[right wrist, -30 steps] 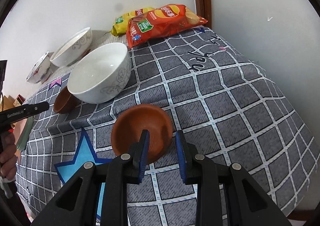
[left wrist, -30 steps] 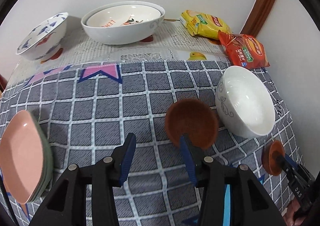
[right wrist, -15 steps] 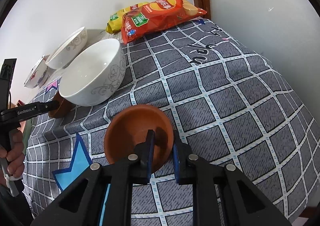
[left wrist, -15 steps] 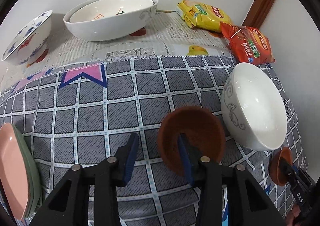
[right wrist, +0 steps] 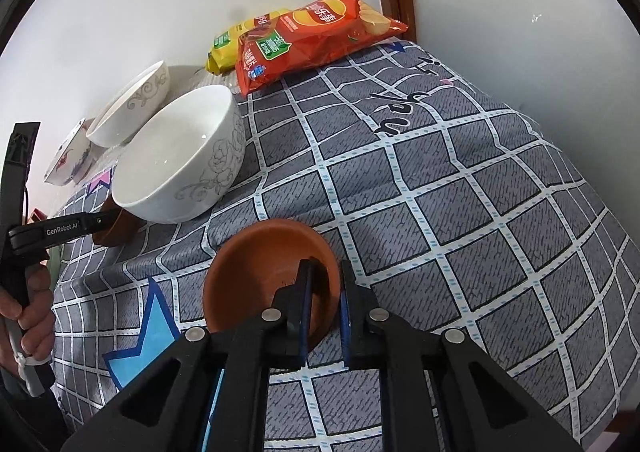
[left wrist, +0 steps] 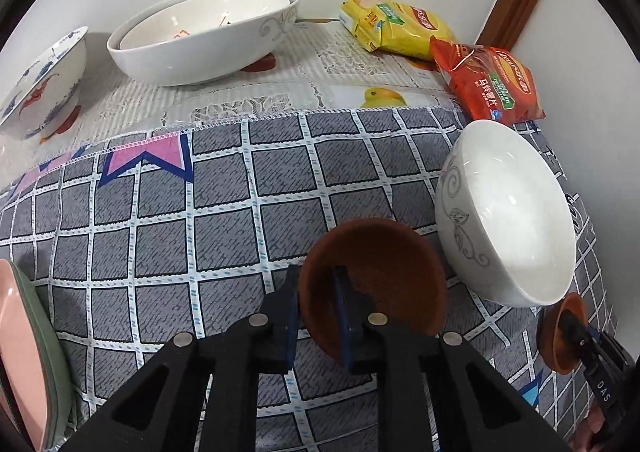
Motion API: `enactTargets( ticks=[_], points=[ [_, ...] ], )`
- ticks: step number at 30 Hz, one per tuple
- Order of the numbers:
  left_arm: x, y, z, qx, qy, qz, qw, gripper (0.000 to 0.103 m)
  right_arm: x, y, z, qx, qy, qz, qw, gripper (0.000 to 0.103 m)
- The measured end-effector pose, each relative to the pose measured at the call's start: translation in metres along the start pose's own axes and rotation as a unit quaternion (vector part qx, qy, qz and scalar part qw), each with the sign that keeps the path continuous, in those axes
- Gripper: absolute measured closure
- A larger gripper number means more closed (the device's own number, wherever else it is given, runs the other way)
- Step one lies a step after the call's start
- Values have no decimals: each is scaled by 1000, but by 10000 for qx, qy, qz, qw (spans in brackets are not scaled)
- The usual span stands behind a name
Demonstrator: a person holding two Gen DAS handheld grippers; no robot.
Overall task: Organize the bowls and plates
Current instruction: 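Carry the brown bowls with both grippers toward the white bowl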
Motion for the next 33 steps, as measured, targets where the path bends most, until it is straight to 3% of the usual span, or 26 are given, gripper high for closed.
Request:
enactTargets(
  ticks=[6, 20, 29, 33],
  points=[
    [11, -2, -2, -47, -110, -81, 9999, 95, 7, 1, 5, 52, -60, -162, 9998, 93],
    [57, -13, 8, 22, -182, -345, 9992, 95, 37, 1, 14, -131, 50, -405, 9991, 94],
    [95, -6, 25, 120, -137, -634, 9978, 95, 78, 36, 32, 11, 95, -857, 9963, 94],
    [109, -5, 42, 217, -71, -744, 9970, 95, 78, 55, 49, 173, 79, -902, 9957, 94]
  ],
)
Point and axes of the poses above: each gripper's, at about its wrist camera, not at the fingertips, and x roughly against the way its jaws point, z to its left, y to its top, the point moved 5 cm from there along -x, roughly the way its jaws point, and after that the axes turned 4 degrees about x, right-handed, at the moved point
